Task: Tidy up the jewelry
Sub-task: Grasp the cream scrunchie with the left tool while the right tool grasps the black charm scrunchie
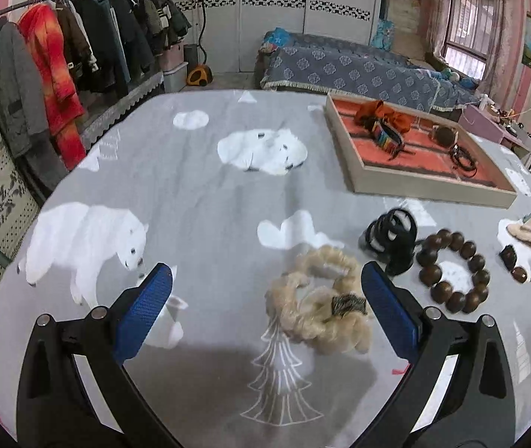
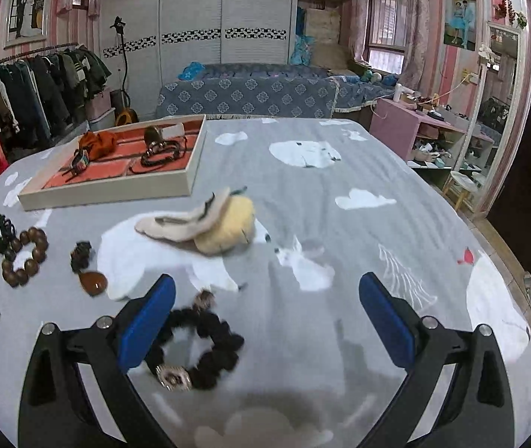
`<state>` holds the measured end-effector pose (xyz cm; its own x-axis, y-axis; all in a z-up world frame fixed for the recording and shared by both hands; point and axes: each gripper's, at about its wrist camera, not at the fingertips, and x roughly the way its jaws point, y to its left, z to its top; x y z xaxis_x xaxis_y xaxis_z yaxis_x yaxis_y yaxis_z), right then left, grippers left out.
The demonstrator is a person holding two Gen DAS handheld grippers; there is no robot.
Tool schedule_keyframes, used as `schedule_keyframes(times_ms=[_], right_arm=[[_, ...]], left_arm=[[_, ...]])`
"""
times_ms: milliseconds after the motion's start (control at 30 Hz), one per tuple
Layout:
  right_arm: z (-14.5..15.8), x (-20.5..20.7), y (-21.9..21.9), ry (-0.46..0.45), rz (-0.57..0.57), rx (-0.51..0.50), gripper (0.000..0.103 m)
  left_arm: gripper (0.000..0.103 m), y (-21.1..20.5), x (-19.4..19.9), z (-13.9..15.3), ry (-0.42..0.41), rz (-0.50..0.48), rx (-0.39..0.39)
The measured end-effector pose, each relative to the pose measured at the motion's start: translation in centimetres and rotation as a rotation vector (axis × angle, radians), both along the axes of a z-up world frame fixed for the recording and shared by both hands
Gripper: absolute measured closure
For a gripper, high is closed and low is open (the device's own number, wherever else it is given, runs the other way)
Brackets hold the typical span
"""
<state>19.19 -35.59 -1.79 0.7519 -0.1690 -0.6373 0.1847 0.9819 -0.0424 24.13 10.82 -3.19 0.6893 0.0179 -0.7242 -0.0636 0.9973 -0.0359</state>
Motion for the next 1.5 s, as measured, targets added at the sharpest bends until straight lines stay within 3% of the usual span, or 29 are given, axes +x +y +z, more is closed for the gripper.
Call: schedule_keyframes(times_ms=[467, 800, 900, 1067, 1233, 1500], right_arm=[[-1.4, -0.3, -0.4, 0.034, -0.012, -0.004, 0.007], [-2.2, 0.6, 0.2, 0.088, 0.004, -0.030, 0.008], [-2.5, 1.0, 0.2, 0.115, 0.009, -0.029, 0.017], [-2.8, 1.2, 0.7, 0.133, 0.037, -0.029, 0.025], [-3.3, 1.7, 1.6, 0.168, 0.090, -0.043, 0.040], [-3.6, 1.9, 1.6, 0.182, 0.106, -0.023, 0.045]], left_arm=[[0.005, 0.6, -0.5, -1.7, 0.027, -0.003, -0.046], [0.010, 0.0, 0.0, -2.5, 0.044, -0.010, -0.017], [0.018, 0.2, 0.5, -2.9, 0.063, -0.008, -0.027], [0.021, 0.0, 0.6, -3.1, 0.074, -0.017, -0.032], [0.029, -0.5, 0.6, -3.2, 0.069, -0.040, -0.013], [0.042, -0.8, 0.6, -3.2, 0.066, -0.056, -0.001]])
